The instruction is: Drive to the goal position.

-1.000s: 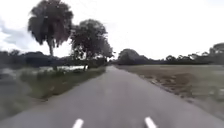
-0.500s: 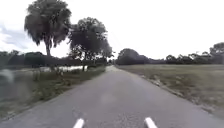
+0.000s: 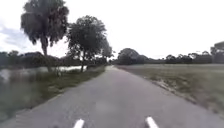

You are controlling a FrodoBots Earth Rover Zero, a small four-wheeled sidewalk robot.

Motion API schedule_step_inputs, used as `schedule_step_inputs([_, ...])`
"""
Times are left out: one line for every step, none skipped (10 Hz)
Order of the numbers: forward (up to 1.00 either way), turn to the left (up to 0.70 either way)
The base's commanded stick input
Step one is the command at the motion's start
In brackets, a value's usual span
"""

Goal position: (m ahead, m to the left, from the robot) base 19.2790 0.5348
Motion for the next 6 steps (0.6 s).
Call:
schedule_step_inputs([0.85, 0.00])
schedule_step_inputs([0.85, 0.00])
schedule_step_inputs([0.85, 0.00])
schedule_step_inputs([0.85, 0.00])
schedule_step_inputs([0.85, 0.00])
schedule_step_inputs([0.85, 0.00])
